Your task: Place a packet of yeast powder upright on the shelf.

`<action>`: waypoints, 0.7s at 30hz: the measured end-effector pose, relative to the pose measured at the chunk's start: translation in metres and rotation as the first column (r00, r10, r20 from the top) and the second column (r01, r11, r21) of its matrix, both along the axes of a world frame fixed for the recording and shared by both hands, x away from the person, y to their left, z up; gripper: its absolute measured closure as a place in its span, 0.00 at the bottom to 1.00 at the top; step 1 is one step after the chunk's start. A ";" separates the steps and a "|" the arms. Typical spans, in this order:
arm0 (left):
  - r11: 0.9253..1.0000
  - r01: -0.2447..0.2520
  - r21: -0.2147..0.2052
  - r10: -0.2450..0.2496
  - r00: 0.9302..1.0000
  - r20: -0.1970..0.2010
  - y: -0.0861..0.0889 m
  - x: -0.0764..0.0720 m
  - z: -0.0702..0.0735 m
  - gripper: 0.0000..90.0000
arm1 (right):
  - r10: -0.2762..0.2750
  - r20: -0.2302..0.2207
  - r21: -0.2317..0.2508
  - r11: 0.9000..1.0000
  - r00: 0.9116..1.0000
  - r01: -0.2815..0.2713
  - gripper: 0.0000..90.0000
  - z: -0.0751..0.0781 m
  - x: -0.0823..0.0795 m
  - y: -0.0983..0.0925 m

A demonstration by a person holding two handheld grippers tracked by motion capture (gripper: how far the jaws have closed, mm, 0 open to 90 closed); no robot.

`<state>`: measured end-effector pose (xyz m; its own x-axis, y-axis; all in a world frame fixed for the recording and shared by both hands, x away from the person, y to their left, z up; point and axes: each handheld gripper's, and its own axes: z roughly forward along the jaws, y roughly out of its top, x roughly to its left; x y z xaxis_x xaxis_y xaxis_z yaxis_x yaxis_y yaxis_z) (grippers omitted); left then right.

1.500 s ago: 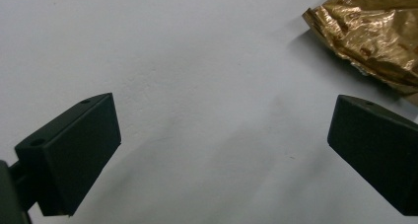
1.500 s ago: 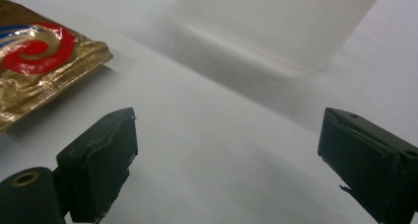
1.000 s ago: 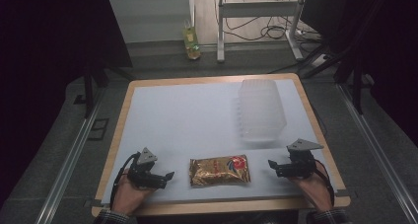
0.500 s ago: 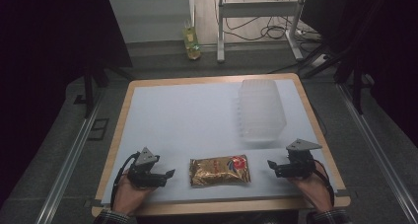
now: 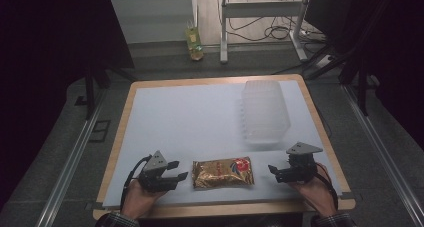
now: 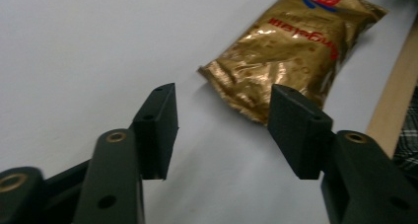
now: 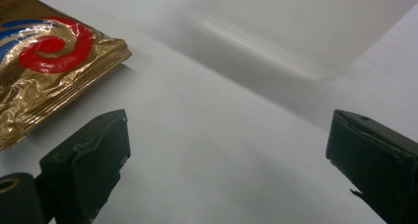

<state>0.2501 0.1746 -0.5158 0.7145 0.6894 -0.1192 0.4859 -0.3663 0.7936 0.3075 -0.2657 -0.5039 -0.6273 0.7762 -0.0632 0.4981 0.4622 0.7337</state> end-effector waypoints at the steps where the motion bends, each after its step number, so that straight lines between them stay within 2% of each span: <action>1: 1.000 0.008 -0.003 -0.008 1.000 0.000 -0.002 0.000 0.000 0.53 | 0.000 0.000 0.000 1.000 1.000 0.000 0.03 0.000 0.000 0.000; 2: 1.000 0.019 -0.005 -0.019 1.000 -0.003 -0.006 0.001 0.000 0.60 | 0.002 0.000 0.002 1.000 1.000 -0.002 0.03 0.000 0.000 0.000; 4: 0.999 0.037 -0.012 -0.038 0.999 -0.005 -0.011 0.001 0.000 0.63 | 0.002 0.001 0.000 1.000 1.000 -0.002 0.03 0.000 0.000 0.000; 8: 0.996 0.080 -0.026 -0.080 0.997 -0.004 -0.024 0.004 0.000 0.76 | -0.004 -0.003 0.000 1.000 1.000 0.004 0.03 0.000 0.000 0.000; 13: 0.993 0.120 0.012 -0.120 0.993 0.013 -0.042 0.010 -0.003 0.98 | -0.003 -0.005 -0.008 1.000 1.000 0.003 0.05 -0.001 0.000 0.000; 14: 0.992 0.125 0.007 -0.125 0.992 0.012 -0.044 0.011 -0.003 0.99 | -0.006 -0.007 -0.029 1.000 1.000 0.006 0.07 -0.001 0.000 0.000; 16: 0.991 0.132 -0.005 -0.132 0.991 0.011 -0.050 0.014 -0.005 0.99 | -0.007 -0.007 -0.036 0.999 1.000 0.007 0.07 -0.002 0.000 0.000; 21: 0.990 0.137 0.029 -0.137 0.991 0.009 -0.059 0.019 -0.013 0.99 | 0.000 -0.012 -0.029 1.000 1.000 0.000 0.07 -0.002 0.000 0.000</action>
<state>0.2691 0.1155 -0.5290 0.8035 0.5880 -0.0934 0.4214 -0.4508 0.7869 0.3072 -0.2662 -0.5059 -0.6282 0.7742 -0.0781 0.5070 0.4834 0.7137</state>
